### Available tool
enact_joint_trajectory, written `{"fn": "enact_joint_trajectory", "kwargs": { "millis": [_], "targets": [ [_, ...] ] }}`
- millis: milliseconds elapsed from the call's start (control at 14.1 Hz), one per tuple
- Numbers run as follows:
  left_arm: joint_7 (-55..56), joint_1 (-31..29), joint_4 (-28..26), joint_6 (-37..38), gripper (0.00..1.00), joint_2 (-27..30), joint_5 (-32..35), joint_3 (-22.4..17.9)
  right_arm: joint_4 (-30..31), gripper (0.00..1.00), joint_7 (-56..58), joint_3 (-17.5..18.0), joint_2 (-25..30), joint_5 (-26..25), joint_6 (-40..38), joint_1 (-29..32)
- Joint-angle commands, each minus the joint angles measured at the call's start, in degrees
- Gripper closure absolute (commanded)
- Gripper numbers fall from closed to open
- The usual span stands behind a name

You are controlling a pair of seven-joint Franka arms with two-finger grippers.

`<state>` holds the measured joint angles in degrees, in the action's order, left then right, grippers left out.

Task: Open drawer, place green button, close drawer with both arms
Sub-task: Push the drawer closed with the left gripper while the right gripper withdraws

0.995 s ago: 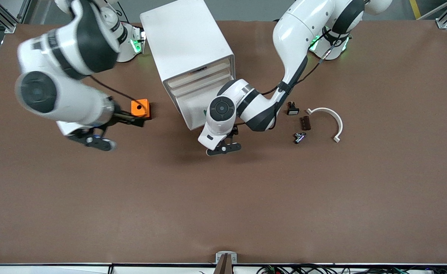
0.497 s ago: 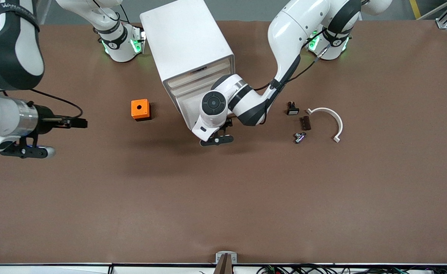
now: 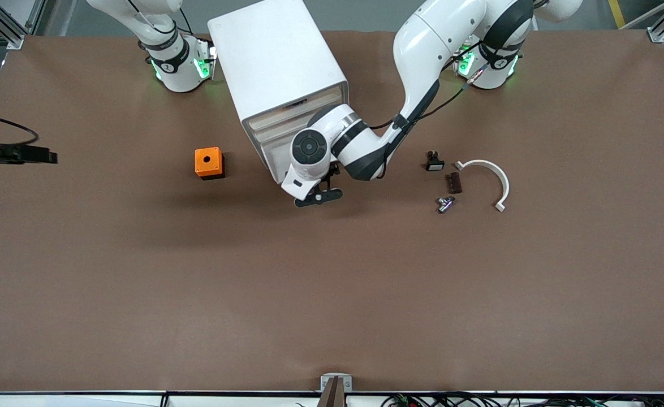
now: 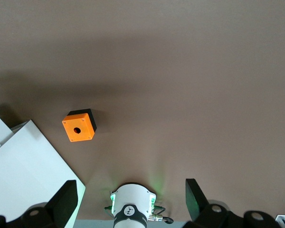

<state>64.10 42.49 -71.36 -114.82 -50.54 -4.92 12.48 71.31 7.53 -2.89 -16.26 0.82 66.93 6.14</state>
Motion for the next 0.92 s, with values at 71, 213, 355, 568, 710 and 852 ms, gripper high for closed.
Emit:
{"fn": "enact_joint_trajectory", "kwargs": {
  "millis": [71, 213, 355, 568, 710, 852],
  "targets": [
    [6.8, -0.7, -2.3, 0.9, 0.0, 2.2, -1.5, 2.0, -3.0, 0.0, 0.5, 1.2, 0.6, -1.2, -0.8, 1.7],
    [8.7, -0.5, -3.1, 0.9, 0.0, 2.1, -2.5, 2.6, -4.9, 0.0, 0.5, 1.3, 0.9, -0.9, -1.4, 3.7],
    [8.8, -0.5, -4.0, 0.9, 0.0, 2.1, -2.6, 3.3, -6.4, 0.0, 0.7, 1.5, 0.9, -0.4, -3.2, 5.0],
    [8.6, -0.7, -4.8, 0.9, 0.0, 2.0, -4.6, 4.7, -6.4, 0.0, 0.5, 1.7, 1.3, -0.5, -4.5, 4.4],
    [8.6, -0.7, -4.8, 1.0, 0.0, 1.9, -7.5, 4.7, -6.4, 0.0, 0.5, 2.1, 2.9, 0.1, -5.8, 4.1],
    [8.4, -0.7, -4.8, 1.0, 0.0, 1.7, -10.4, 4.8, -5.7, 0.0, 0.6, 2.1, 4.7, -0.6, -4.8, 2.0]
  ]
}}
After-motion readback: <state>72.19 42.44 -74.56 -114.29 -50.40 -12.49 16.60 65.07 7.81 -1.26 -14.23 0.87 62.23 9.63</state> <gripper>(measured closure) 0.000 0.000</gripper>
